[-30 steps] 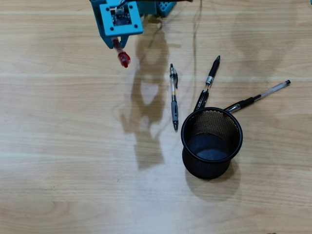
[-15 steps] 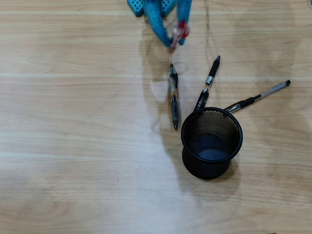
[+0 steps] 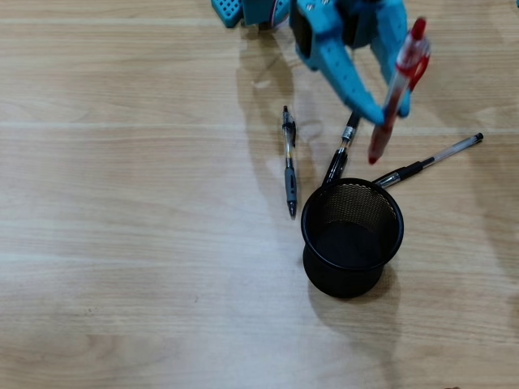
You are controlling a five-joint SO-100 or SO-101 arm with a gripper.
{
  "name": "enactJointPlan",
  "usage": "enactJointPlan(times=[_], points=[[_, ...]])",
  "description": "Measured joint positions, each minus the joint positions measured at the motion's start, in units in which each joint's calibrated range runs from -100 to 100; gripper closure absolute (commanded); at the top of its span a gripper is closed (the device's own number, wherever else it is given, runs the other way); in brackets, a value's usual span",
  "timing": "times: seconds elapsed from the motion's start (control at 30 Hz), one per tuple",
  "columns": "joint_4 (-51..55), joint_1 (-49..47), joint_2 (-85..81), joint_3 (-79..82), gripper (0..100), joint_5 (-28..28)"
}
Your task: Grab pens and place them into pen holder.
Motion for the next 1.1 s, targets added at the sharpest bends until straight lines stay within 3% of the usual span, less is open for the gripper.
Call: enactJointPlan(times=[0.93, 1.1], points=[[-1.9, 3.91, 15.55, 0.09, 97, 0.0], [-1.9, 4.38, 15.46, 0.09, 87, 0.0]])
